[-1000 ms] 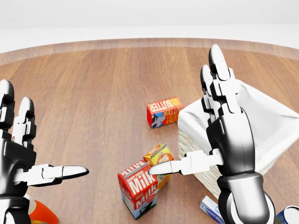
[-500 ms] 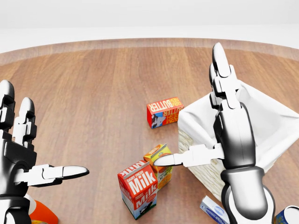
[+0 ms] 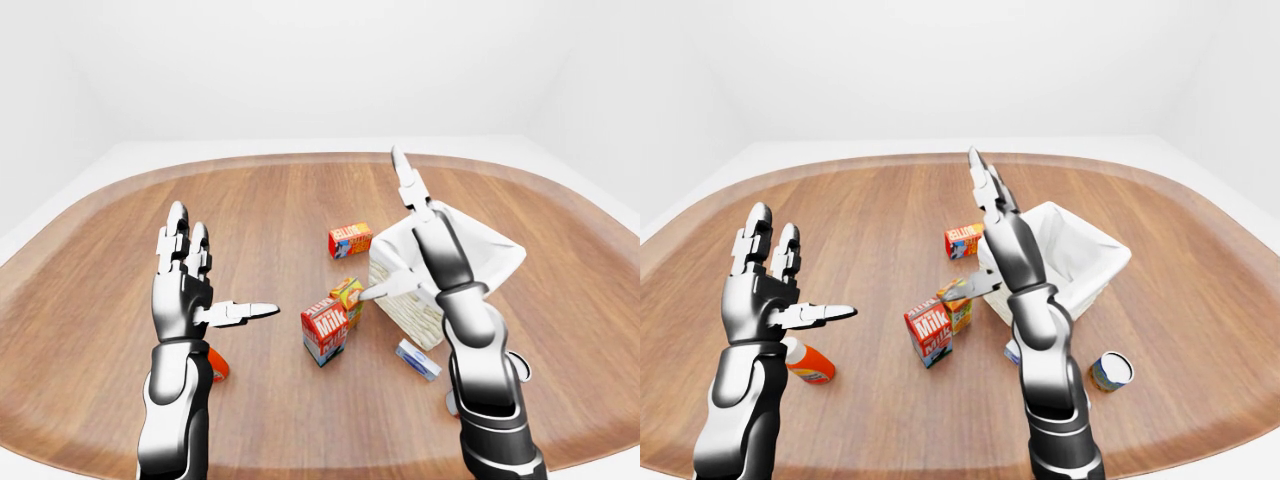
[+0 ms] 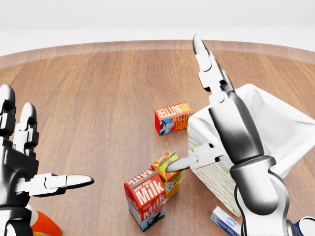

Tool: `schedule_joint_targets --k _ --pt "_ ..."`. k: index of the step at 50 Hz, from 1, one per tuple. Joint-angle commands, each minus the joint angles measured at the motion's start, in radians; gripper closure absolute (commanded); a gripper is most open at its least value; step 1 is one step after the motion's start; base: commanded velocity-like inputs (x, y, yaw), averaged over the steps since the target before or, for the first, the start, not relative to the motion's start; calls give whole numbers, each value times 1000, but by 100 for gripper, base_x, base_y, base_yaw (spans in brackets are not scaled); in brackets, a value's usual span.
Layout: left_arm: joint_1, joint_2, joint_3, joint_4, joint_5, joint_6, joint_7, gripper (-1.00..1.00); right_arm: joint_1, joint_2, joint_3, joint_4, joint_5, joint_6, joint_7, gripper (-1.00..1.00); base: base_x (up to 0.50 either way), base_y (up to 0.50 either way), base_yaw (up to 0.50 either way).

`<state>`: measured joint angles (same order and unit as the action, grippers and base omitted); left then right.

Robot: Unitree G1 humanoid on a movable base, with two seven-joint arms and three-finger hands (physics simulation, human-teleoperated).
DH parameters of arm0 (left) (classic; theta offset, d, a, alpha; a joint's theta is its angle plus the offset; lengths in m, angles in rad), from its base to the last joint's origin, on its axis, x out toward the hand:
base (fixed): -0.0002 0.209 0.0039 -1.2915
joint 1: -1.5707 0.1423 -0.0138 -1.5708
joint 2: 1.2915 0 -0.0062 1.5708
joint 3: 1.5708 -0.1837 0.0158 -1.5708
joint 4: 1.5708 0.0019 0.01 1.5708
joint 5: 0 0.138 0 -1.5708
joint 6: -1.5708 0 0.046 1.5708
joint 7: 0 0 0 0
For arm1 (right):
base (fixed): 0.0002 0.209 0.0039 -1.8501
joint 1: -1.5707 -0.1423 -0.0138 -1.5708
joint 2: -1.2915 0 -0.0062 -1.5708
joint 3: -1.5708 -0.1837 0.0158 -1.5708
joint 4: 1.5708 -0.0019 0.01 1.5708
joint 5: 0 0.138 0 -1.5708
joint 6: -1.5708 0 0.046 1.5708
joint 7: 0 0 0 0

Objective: Pick up the orange juice, and put it in the basket.

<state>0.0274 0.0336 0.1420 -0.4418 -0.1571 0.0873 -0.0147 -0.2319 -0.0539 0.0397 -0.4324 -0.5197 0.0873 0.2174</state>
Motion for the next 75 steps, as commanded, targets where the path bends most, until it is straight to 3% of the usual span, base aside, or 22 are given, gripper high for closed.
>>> schedule_joint_targets --k 1,10,14,16,19,26,28,30,32,35,38,57,75 --pt "0 0 0 0 0 0 0 -100 -73 -32 -5 38 -197 0 118 -100 0 0 0" --pt "0 0 0 0 0 0 0 -100 -201 -69 -43 181 -256 0 158 -100 0 0 0" --pt "0 0 0 0 0 0 0 -100 -277 -90 -50 294 -281 -38 151 -100 0 0 0" --pt "1 0 0 3 0 0 -1 -100 -316 -117 -43 351 -332 -86 144 -100 0 0 0" --pt "1 -1 0 5 0 0 0 -100 -365 -101 -48 381 -337 -67 169 -100 0 0 0" --pt "0 -1 0 2 -2 0 1 -100 -496 -127 -52 534 -349 -82 185 -100 0 0 0" --pt "-1 -1 -1 4 -1 0 1 -100 -510 -126 -48 550 -356 -71 205 -100 0 0 0" --pt "-1 0 0 2 -2 0 2 -100 -557 -143 -38 619 -383 -105 192 -100 0 0 0" --pt "-1 0 -1 4 -2 0 2 -100 -596 -147 -42 678 -394 -115 187 -100 0 0 0" --pt "-3 1 2 5 -4 0 1 -100 -660 -164 -36 808 -427 -158 159 -100 0 0 0" --pt "-4 1 2 3 -5 0 2 -100 -702 -168 -32 898 -451 -175 137 -100 0 0 0" --pt "-7 3 5 12 -9 0 1 -100 -1025 -191 18 1540 -601 -175 -56 -100 0 0 0" --pt "-12 5 7 20 -10 0 1 -100 -1110 -150 35 1712 -650 -175 -97 -100 0 0 0"
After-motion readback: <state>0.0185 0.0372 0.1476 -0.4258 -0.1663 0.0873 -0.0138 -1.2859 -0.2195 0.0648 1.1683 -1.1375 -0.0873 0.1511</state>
